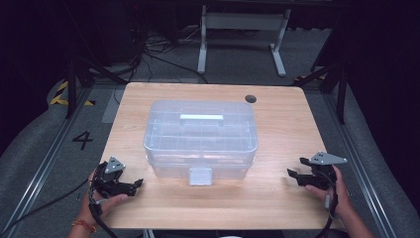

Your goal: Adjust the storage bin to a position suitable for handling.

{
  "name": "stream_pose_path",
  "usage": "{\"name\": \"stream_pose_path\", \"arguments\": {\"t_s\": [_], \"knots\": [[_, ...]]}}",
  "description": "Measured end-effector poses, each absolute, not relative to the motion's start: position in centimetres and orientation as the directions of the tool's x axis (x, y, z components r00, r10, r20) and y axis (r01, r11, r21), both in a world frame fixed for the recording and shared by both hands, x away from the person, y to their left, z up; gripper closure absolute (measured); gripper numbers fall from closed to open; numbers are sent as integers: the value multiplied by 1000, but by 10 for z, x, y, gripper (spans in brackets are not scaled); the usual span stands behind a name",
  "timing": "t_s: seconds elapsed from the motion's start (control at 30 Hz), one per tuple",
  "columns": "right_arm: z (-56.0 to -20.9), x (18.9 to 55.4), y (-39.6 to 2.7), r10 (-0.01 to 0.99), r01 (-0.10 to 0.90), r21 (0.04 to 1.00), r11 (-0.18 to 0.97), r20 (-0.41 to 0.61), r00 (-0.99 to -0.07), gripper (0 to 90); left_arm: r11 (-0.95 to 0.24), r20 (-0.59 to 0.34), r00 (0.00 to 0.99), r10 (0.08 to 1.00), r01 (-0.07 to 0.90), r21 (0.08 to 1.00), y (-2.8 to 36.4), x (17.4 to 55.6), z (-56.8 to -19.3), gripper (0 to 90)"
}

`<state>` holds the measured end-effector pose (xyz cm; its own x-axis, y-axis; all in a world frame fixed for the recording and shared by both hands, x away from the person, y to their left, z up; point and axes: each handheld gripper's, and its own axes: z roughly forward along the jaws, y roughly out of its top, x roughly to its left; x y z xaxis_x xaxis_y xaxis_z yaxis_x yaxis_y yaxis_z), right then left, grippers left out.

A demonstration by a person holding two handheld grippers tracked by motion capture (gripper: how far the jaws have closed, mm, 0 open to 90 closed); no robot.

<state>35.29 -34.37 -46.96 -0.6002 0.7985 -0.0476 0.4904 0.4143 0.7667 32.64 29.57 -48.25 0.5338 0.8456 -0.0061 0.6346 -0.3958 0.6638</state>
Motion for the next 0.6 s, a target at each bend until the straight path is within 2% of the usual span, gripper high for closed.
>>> {"name": "stream_pose_path", "arguments": {"t_s": [0.6], "knots": [[-440,347,-329,753,406,806,430,-72,-654,305,-395,-7,533,846,635,664,296,326,-483,35]]}}
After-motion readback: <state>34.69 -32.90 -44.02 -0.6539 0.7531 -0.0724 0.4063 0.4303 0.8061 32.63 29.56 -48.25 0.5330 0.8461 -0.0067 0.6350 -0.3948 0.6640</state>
